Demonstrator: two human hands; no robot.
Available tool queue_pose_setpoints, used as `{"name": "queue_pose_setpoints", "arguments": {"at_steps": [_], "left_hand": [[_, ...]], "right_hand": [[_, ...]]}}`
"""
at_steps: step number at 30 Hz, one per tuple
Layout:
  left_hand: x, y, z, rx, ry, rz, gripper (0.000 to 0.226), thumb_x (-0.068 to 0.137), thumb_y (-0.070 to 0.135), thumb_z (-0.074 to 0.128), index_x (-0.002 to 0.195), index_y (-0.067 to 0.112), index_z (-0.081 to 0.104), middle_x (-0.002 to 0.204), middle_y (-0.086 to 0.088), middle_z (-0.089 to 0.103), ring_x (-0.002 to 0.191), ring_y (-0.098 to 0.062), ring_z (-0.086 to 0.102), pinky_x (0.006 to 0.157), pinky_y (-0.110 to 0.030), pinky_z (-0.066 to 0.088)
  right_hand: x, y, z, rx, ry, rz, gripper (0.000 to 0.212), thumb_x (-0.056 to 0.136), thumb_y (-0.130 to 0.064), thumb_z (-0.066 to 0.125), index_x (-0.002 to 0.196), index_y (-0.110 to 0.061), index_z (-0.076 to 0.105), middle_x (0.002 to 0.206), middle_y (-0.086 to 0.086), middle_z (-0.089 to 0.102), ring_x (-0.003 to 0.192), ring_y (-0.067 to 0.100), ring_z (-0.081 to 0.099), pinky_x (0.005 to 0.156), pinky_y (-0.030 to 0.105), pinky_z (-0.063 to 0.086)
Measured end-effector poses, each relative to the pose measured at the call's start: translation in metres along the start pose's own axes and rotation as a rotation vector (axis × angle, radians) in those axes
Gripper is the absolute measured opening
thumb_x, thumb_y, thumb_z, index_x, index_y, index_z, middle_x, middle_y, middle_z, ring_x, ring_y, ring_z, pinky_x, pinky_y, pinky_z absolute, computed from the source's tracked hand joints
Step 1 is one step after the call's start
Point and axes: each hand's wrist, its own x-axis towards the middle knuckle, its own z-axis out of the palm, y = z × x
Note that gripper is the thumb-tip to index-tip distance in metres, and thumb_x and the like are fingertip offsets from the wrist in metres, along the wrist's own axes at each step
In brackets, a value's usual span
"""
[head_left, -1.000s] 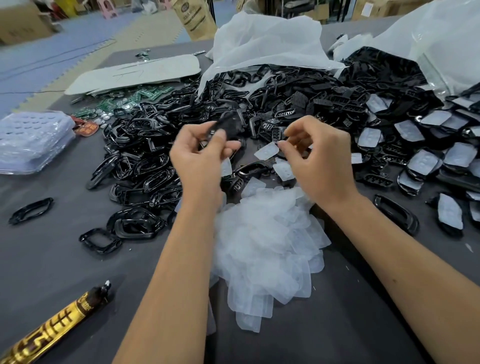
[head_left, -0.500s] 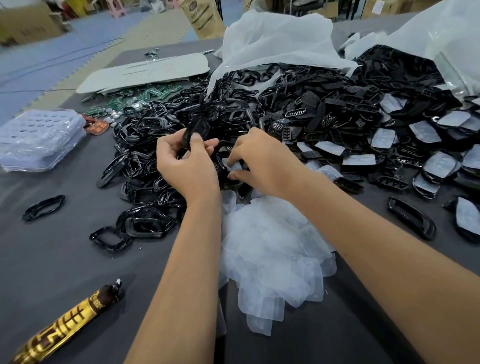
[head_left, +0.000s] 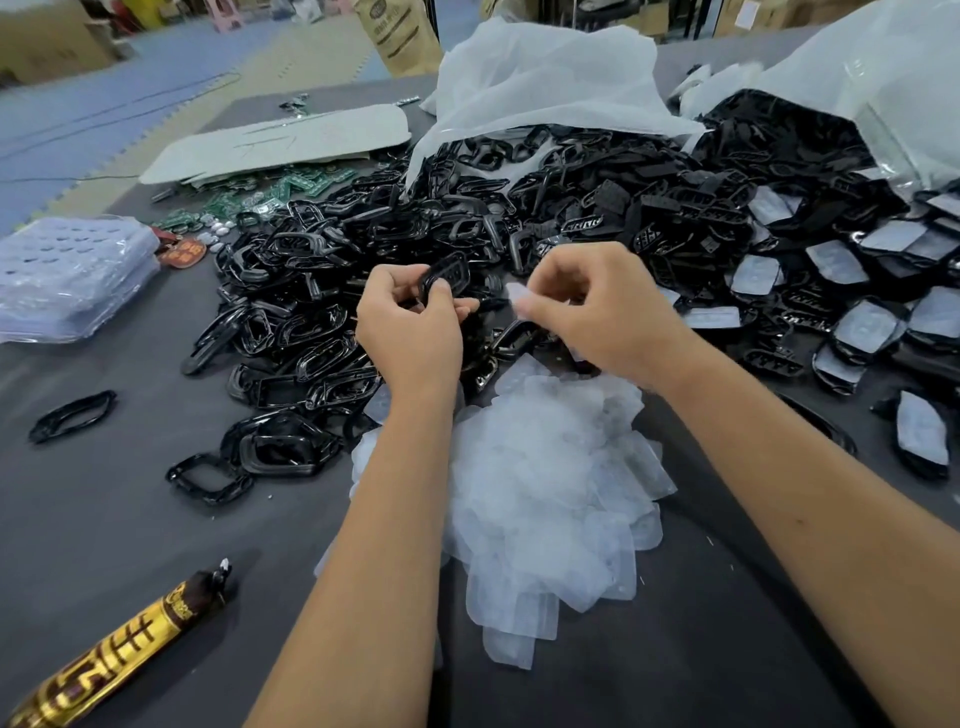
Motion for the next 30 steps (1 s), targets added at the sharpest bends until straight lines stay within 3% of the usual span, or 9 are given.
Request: {"name": "queue_pose_setpoints", "arguments": {"at_steps": [3,6,9,15,20,26,28,30], "left_hand": [[-0.001,0.004,0.001,0.017,-0.01,0.06,0.013,0.094,0.001,0.062,0.099,0.012,0.062,0.101,-0.013,0.067,0.064,-0.018,0.077,0.076,-0.041,0.063],[-0.003,0.009,0.004,-0.003,-0.046,0.115,0.014,0.094,0.001,0.062,0.1,0.014,0.061,0.102,-0.013,0.066,0.064,-0.018,0.077,0.068,-0.03,0.061],[-0.006,0.012,0.006,-0.057,-0.126,0.119,0.015,0.094,-0.001,0.063,0.099,0.014,0.061,0.095,-0.003,0.064,0.066,-0.021,0.077,0.06,-0.023,0.057],[-0.009,0.015,0.009,-0.123,-0.281,0.083,0.017,0.091,-0.003,0.066,0.097,0.013,0.063,0.09,-0.015,0.069,0.066,-0.024,0.077,0.059,-0.02,0.054],[-0.01,0.015,0.011,-0.138,-0.369,0.044,0.02,0.092,-0.005,0.065,0.107,0.009,0.065,0.099,-0.018,0.072,0.07,-0.027,0.077,0.063,-0.022,0.056],[-0.014,0.011,0.014,-0.081,-0.352,0.028,0.022,0.092,-0.005,0.064,0.106,0.01,0.071,0.109,-0.02,0.07,0.068,-0.025,0.077,0.063,-0.025,0.058],[-0.013,0.009,0.015,-0.091,-0.309,0.008,0.021,0.092,-0.006,0.064,0.106,0.009,0.071,0.11,-0.021,0.07,0.068,-0.025,0.077,0.062,-0.023,0.057],[-0.011,0.008,0.014,-0.129,-0.225,0.005,0.021,0.092,-0.007,0.063,0.105,0.008,0.069,0.104,-0.022,0.071,0.067,-0.024,0.077,0.06,-0.022,0.055]], "right_hand": [[-0.014,0.003,-0.01,0.496,-0.002,0.206,0.007,0.098,-0.009,0.071,0.092,-0.008,0.067,0.087,0.011,0.079,0.076,0.024,0.074,0.065,0.026,0.058],[-0.022,0.007,-0.016,0.639,0.036,0.257,0.007,0.099,-0.004,0.067,0.105,-0.004,0.066,0.09,0.013,0.08,0.075,0.019,0.074,0.064,0.023,0.057],[-0.023,0.008,-0.017,0.649,0.03,0.257,0.021,0.097,-0.001,0.068,0.117,-0.004,0.066,0.091,0.013,0.08,0.076,0.02,0.073,0.066,0.024,0.058],[-0.025,0.008,-0.017,0.626,0.031,0.223,0.02,0.095,-0.001,0.071,0.114,-0.004,0.066,0.091,0.013,0.08,0.075,0.022,0.073,0.063,0.025,0.055],[-0.027,0.011,-0.02,0.63,0.034,0.193,0.003,0.096,-0.003,0.07,0.098,-0.005,0.068,0.089,0.014,0.079,0.071,0.022,0.071,0.06,0.026,0.054],[-0.027,0.017,-0.017,0.594,0.137,0.168,0.009,0.094,-0.004,0.073,0.089,-0.003,0.066,0.086,0.023,0.073,0.077,0.024,0.074,0.056,0.029,0.054],[-0.024,0.019,-0.017,0.58,0.168,0.133,0.007,0.093,0.002,0.072,0.097,-0.002,0.067,0.093,0.019,0.075,0.086,0.023,0.077,0.065,0.031,0.059],[-0.022,0.021,-0.017,0.534,0.086,0.059,0.03,0.092,0.006,0.072,0.119,-0.006,0.068,0.117,0.011,0.075,0.112,0.018,0.073,0.089,0.034,0.061]]}}
